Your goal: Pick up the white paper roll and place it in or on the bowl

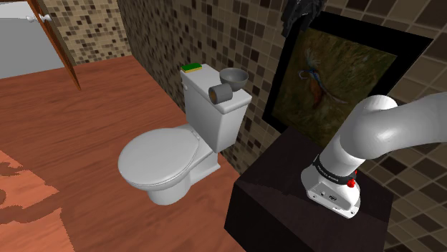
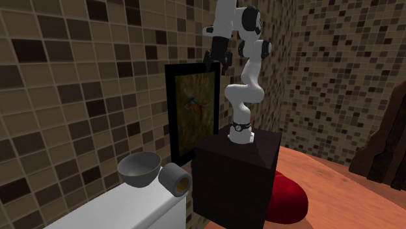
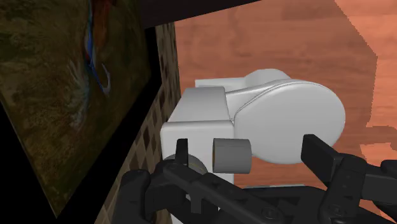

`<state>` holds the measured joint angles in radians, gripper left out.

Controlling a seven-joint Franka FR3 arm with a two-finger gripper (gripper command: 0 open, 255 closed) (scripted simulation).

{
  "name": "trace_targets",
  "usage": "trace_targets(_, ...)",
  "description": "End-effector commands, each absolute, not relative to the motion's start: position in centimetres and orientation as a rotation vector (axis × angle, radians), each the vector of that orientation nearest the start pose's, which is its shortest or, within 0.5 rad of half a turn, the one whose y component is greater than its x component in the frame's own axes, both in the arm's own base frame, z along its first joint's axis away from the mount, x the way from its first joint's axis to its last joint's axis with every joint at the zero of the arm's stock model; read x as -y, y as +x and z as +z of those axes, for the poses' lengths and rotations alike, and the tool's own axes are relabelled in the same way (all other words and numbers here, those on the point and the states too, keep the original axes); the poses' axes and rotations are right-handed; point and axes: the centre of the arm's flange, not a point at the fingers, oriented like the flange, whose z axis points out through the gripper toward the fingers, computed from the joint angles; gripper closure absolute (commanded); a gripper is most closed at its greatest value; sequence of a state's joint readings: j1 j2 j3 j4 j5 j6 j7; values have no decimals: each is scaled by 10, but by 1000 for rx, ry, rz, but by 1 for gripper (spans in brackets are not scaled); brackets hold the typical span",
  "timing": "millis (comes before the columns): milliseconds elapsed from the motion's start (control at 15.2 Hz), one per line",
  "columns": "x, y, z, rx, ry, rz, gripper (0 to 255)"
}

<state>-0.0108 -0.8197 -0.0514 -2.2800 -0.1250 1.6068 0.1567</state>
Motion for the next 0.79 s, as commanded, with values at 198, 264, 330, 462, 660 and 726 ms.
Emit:
trace_targets(198, 24, 344, 626, -230, -3288, -167, 0)
trace_targets(264, 19, 359, 621, -193, -3318, -141, 0)
trace_targets(330, 13, 373, 615, -155, -3347, -114, 0)
trace_targets(462, 2, 401, 602, -77, -3404, -60, 0)
trace_targets(660, -15, 441, 579, 46, -3483, 26, 0)
trace_targets(726, -21, 454, 571, 88, -3507, 56, 0)
